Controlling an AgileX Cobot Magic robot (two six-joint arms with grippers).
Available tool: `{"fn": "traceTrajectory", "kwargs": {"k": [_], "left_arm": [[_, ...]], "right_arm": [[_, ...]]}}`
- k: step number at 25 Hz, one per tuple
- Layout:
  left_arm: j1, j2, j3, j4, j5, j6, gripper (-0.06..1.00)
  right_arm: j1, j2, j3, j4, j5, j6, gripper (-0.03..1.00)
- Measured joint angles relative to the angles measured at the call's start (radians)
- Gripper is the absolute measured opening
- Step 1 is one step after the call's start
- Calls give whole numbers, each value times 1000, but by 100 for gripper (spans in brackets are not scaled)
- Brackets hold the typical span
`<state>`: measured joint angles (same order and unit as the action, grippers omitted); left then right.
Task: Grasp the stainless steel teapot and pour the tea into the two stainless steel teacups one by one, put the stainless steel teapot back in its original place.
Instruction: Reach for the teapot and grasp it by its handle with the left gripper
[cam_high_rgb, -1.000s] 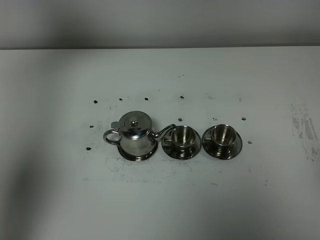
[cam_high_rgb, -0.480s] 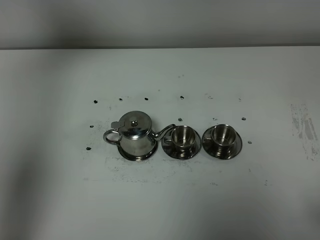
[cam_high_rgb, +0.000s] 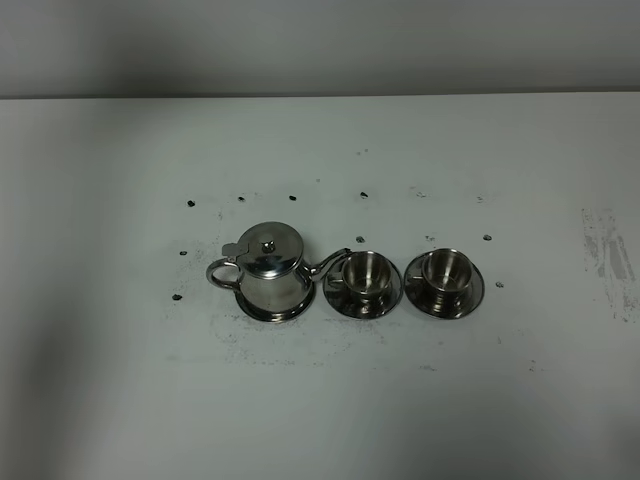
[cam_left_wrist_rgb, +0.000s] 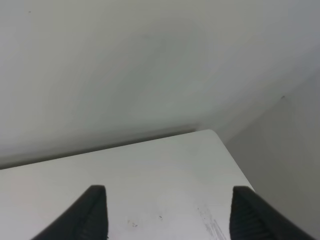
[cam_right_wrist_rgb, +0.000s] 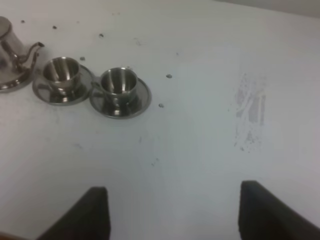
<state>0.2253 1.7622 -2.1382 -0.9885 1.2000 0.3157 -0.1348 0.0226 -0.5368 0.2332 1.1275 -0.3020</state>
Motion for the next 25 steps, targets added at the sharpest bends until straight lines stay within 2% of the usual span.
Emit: {"fn": "traceTrajectory", "kwargs": {"k": [4,12,15,25], "left_arm": [[0,0,0,0,0,0,53],[0,0,0,0,0,0,53],[0,0,0,0,0,0,53],[0,0,0,0,0,3,53]], "right_arm": [[0,0,9,-17,3,30,56],[0,0,9,-111,3,172,56],[0,0,9,-116,3,203,56],[0,0,9,-116,3,209,56]]}}
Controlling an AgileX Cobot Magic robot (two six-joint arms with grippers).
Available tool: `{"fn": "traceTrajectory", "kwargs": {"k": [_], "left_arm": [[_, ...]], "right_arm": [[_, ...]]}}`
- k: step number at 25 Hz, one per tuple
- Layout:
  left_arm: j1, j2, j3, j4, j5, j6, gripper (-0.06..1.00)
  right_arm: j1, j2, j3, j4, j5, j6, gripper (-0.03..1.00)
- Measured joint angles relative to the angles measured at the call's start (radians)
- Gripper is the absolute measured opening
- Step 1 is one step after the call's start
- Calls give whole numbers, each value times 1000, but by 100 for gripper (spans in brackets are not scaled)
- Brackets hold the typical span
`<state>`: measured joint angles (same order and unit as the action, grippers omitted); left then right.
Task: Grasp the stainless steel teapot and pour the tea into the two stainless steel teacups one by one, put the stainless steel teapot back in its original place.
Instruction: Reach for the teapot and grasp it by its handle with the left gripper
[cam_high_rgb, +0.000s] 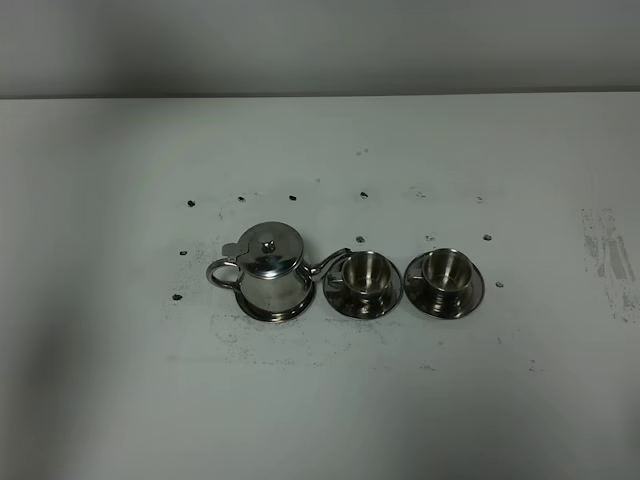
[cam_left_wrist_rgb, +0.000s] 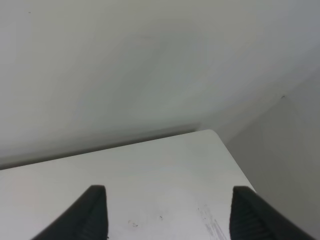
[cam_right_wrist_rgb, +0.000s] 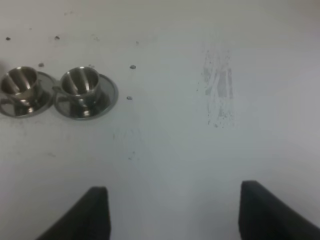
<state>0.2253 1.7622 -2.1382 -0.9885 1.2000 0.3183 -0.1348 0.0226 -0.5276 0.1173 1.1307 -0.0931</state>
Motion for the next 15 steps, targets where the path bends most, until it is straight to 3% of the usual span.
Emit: {"fn": "traceTrajectory", "kwargs": {"k": [11,15], "left_arm": [[0,0,0,0,0,6,53],[-34,0,0,53,0,20,53]], "right_arm": [[4,0,0,-23,-2,-22,56],[85,0,0,-26,-2,-22,56]]}}
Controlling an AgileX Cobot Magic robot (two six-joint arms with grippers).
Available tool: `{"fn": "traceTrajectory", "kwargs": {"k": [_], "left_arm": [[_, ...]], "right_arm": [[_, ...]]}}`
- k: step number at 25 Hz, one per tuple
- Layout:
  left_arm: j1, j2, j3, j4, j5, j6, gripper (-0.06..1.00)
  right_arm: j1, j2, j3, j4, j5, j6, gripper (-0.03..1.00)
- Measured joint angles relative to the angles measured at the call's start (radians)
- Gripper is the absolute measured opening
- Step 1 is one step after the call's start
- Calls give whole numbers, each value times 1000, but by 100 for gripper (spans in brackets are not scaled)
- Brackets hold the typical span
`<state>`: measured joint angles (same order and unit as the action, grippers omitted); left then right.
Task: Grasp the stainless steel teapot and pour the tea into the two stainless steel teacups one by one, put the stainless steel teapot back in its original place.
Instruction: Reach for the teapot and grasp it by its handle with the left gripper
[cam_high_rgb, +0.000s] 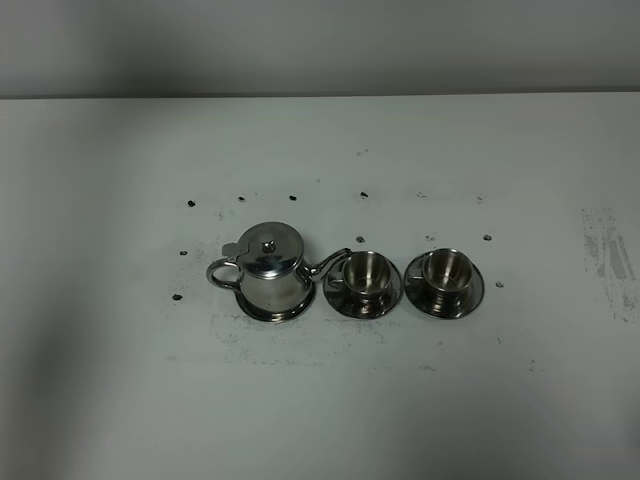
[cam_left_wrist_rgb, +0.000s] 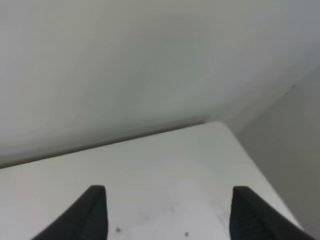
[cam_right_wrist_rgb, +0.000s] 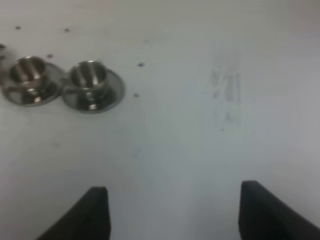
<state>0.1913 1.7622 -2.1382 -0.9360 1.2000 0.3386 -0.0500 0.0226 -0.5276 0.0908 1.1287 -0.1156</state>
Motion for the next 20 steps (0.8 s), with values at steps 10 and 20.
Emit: {"fn": "traceTrajectory", "kwargs": {"k": [10,20], "left_arm": [[-164,5,0,210,0,-9,53],[-452,184,-1,743,-11,-180,53]], "right_arm": [[44,0,0,0,-1,-1,56],[44,0,0,0,-2,-1,56]]}}
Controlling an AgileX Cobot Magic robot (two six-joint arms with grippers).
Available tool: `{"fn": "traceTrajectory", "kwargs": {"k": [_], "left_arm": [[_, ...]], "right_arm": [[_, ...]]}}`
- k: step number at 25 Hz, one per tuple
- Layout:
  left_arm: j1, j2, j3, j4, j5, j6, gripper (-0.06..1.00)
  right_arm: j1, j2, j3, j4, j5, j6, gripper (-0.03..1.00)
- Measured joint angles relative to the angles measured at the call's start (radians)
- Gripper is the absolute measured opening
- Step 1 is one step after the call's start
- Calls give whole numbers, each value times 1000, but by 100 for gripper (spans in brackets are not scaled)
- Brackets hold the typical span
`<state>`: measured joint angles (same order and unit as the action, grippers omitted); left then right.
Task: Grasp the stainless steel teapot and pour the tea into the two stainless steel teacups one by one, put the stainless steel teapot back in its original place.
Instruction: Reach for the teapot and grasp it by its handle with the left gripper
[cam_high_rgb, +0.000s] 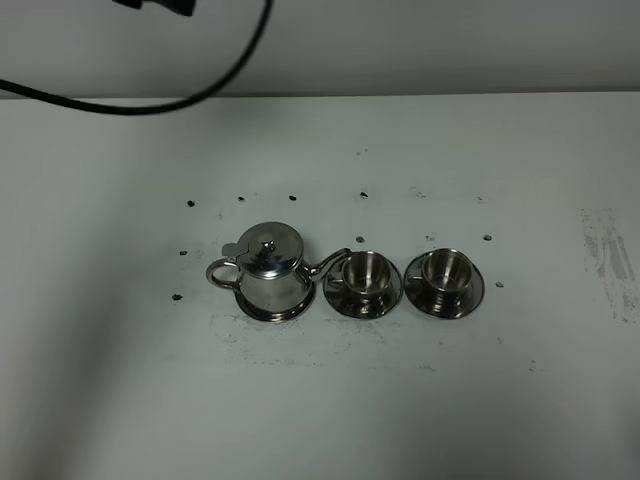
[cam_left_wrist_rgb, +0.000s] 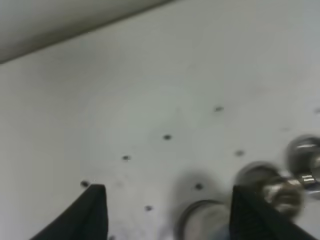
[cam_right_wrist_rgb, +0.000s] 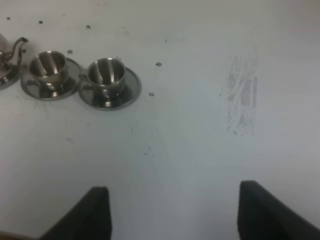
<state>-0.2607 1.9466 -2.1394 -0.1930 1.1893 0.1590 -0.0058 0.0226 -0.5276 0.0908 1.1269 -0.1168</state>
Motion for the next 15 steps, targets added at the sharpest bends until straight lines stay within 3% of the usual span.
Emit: {"fn": "traceTrajectory", "kwargs": {"k": [6,8,15], "left_arm": [[-179,84,0,268,-33,-54,53],[-222,115,0,319,-39,-59,53],[-260,221,0,551,6,-100,53]], "right_arm": [[0,0,0,0,0,0,56],[0,0,0,0,0,0,56],[0,0,0,0,0,0,56]]}}
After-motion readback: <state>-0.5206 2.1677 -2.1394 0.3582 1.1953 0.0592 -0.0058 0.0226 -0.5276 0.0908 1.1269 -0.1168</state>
